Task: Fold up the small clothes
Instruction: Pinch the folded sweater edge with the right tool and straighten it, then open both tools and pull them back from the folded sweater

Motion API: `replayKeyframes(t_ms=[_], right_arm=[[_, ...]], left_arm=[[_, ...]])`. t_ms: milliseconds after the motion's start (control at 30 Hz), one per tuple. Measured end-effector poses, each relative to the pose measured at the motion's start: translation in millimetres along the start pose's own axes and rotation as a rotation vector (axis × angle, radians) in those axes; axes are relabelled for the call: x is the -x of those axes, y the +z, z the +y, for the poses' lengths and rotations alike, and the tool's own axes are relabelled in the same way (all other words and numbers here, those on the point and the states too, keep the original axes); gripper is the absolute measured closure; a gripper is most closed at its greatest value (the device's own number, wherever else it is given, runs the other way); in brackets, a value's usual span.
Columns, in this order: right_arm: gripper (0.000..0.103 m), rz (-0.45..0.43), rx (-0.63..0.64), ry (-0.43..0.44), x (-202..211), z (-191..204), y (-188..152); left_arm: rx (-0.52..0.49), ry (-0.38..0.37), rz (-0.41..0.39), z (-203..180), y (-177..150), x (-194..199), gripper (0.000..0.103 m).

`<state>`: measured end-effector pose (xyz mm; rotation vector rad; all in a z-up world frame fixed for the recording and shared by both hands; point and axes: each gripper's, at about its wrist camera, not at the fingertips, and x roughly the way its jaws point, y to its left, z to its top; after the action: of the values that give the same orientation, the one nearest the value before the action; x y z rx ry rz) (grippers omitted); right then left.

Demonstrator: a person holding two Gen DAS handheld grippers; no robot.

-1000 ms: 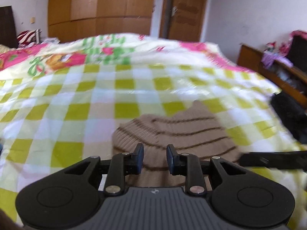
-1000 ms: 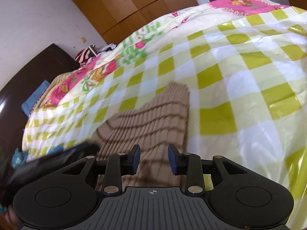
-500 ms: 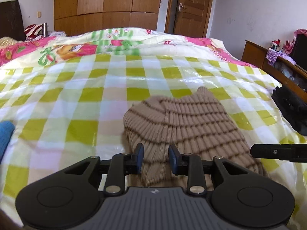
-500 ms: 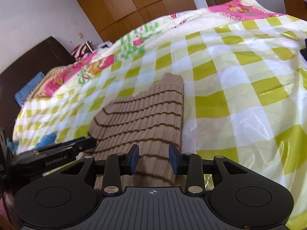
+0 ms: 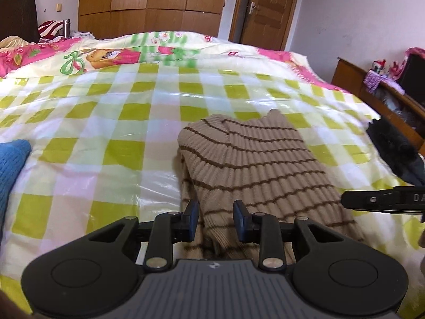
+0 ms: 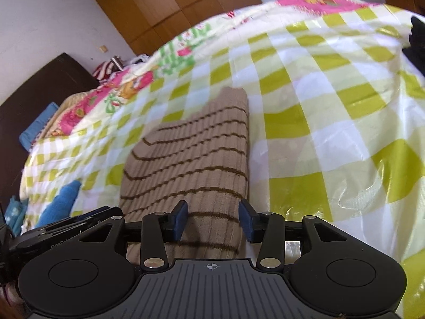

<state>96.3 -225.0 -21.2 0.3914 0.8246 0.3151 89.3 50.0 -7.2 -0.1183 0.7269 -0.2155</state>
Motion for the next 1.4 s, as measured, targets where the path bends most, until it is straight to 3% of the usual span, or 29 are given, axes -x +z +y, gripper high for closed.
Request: replayKeyframes(t_ms=[67,133,167,267,533,767,967,1133,1300,1400], right_arm=[[0.059,0.005,-0.001,0.013,2,1,-6],[0.047,0.028,0.014,0.013,-4,4,-12],[0.046,0.039,0.028,-0.001,-8,7,-14],[0.046,0.063,0.031,0.000,-19,8,-21],[0.060,0.071,-0.061,-0.006,-41,-3,-12],[0.060,0.068,-0.089,-0.042,-68,-2,11],[0.057,0.014,-0.039,-0.076,-50,10,25],[0.057,-0.070,0.060,-0.126,-8,26,5],[0.057,-0.067,0.063,-0.116,10,31,-18],[0.057,-0.063,0.072,-0.119,12,36,-29]], left_arm=[[-0.008,-0.010,0.021,-3,-6,-3,0.059],[-0.020,-0.004,0.047,-5,-14,-11,0.059],[-0.018,-0.005,0.059,-4,-17,-15,0.059],[0.003,-0.020,0.081,-2,-18,-23,0.058],[-0.044,-0.012,0.086,-9,-1,-56,0.058],[-0.017,-0.009,0.065,3,25,-82,0.057],[-0.030,0.026,0.028,2,20,-53,0.057],[-0.013,0.053,0.011,2,3,-24,0.055],[-0.037,0.078,0.029,-8,-13,-5,0.051],[-0.025,0.080,0.042,-11,-24,4,0.042]])
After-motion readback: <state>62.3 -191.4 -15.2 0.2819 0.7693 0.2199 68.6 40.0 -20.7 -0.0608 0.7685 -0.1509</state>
